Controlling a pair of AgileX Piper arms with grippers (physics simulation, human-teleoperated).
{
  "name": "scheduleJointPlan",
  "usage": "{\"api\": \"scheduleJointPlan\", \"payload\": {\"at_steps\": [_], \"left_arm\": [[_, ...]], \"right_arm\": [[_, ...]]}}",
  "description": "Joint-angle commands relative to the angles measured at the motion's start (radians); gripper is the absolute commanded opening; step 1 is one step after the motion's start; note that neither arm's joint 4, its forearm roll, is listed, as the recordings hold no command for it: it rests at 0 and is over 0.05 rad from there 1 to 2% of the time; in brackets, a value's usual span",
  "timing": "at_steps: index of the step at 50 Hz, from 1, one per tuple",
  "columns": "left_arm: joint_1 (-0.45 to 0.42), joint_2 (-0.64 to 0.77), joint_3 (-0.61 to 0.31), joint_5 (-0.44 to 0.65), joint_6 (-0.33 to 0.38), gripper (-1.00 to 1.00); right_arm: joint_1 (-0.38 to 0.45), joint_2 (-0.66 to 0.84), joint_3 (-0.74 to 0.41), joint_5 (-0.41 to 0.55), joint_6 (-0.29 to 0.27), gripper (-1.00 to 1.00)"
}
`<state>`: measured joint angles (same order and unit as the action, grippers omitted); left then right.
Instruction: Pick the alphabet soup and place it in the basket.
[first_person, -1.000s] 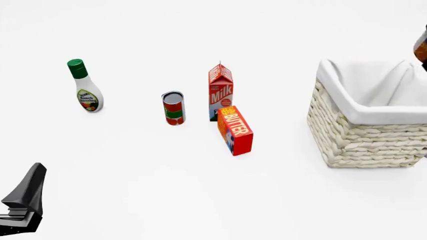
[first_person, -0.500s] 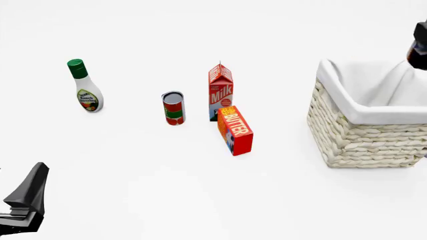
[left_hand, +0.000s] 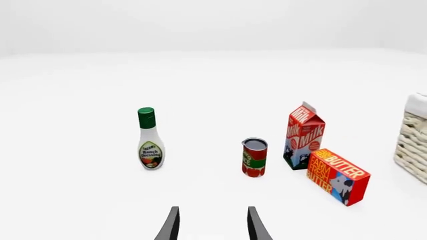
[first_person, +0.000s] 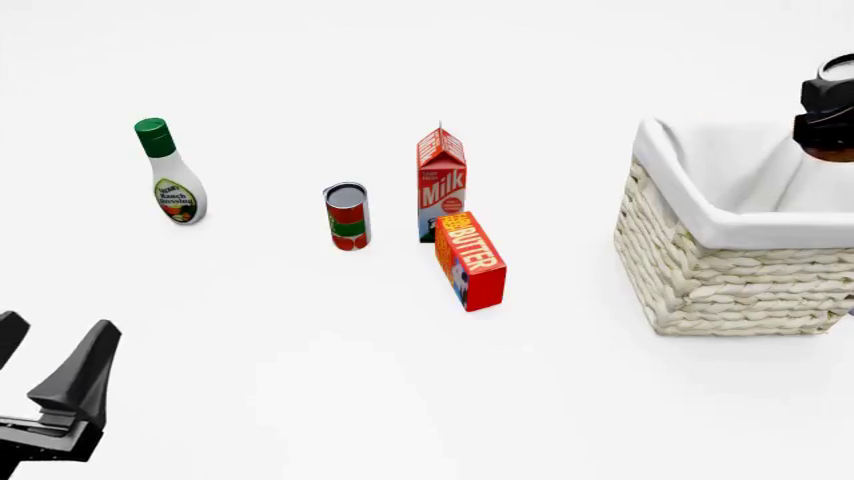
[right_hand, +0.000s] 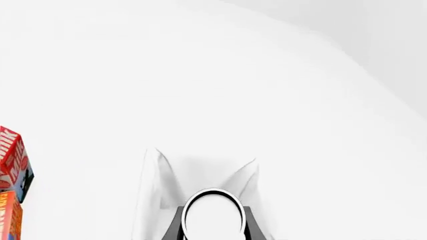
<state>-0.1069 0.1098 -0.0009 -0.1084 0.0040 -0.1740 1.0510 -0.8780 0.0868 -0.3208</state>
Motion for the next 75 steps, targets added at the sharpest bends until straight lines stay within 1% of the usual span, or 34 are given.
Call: {"api": "scheduleJointPlan", "payload": {"at_steps": [1,24,29,32,35,44,62,75], "left_arm": [[-0.008,0.010,0.000,-0.010,0.000,1.00],[-0.010,0.011,0.000,-0.012,0.000,1.00],[-0.010,0.010,0.000,-0.011,0.001,1.00],[-0.011,0.010,0.000,-0.011,0.001,1.00],[-0.010,0.010,0.000,-0.011,0.000,1.00],[-0.011,0.010,0.000,-0.011,0.000,1.00],[-0.010,0.010,0.000,-0.011,0.000,1.00],[-0.011,0.010,0.000,-0.011,0.001,1.00]], "right_arm": [[-0.005,0.050,-0.053,0.056,-0.024,-1.00],[0.012,0.132,-0.144,0.163,-0.096,-1.00],[0.017,0.158,-0.145,0.174,-0.116,-1.00],[0.002,0.186,-0.152,0.176,-0.132,-1.00],[0.013,0.205,-0.154,0.188,-0.136,-1.00],[0.007,0.258,-0.149,0.172,-0.166,-1.00],[0.006,0.337,-0.170,0.160,-0.182,-1.00],[-0.002,0.368,-0.177,0.144,-0.189,-1.00]]}}
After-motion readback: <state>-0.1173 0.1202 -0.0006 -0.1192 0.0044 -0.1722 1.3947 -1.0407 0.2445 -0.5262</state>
